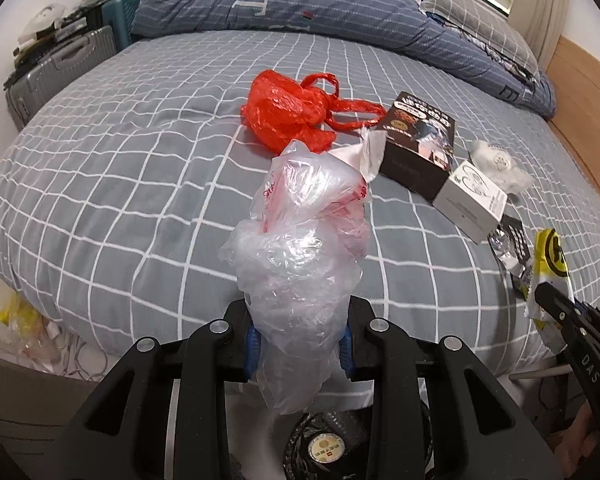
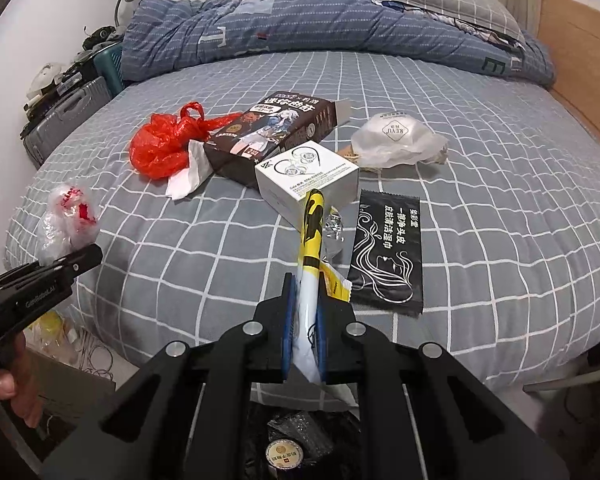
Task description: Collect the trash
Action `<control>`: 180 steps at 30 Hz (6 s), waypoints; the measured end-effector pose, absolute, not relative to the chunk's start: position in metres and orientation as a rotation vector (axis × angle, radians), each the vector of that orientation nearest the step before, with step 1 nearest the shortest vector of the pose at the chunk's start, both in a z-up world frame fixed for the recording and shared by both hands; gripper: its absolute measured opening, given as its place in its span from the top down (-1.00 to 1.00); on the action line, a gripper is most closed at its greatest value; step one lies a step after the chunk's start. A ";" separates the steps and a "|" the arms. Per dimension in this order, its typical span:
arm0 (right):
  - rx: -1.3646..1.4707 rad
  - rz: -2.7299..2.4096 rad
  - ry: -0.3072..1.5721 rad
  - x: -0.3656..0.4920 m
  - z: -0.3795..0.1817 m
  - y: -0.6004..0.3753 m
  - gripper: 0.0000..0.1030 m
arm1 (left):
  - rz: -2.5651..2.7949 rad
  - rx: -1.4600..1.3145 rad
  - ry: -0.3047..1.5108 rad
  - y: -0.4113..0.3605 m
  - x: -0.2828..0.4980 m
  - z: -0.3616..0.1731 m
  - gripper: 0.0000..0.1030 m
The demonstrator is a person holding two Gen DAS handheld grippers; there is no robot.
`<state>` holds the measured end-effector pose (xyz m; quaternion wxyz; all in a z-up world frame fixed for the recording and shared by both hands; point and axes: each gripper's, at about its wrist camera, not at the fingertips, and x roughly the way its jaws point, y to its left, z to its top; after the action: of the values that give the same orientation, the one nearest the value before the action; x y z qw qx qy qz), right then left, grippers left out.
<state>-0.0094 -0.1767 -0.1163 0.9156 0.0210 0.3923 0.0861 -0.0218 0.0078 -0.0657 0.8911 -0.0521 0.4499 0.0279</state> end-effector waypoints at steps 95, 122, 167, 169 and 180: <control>0.008 0.170 1.156 -0.117 -0.240 -0.150 0.82 | 0.020 -0.107 1.189 -0.018 -0.166 -0.165 0.50; -0.044 0.166 1.237 -0.097 -0.279 -0.127 0.00 | 0.056 -0.131 1.268 -0.001 -0.154 -0.197 0.50; 0.058 -0.039 1.045 -0.122 -0.214 -0.254 -0.58 | -0.092 -0.010 1.307 -0.135 -0.143 -0.213 0.50; 0.056 -0.035 1.047 -0.121 -0.212 -0.254 -0.58 | -0.093 -0.020 1.307 -0.134 -0.144 -0.215 0.50; 0.044 -0.030 1.041 -0.118 -0.215 -0.250 -0.58 | -0.094 -0.016 1.297 -0.124 -0.144 -0.219 0.45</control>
<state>-0.1185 -0.2500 -0.2153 0.8672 0.0210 0.4973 -0.0144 -0.1441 -0.1237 -0.2192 0.7960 -0.0076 0.6037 -0.0436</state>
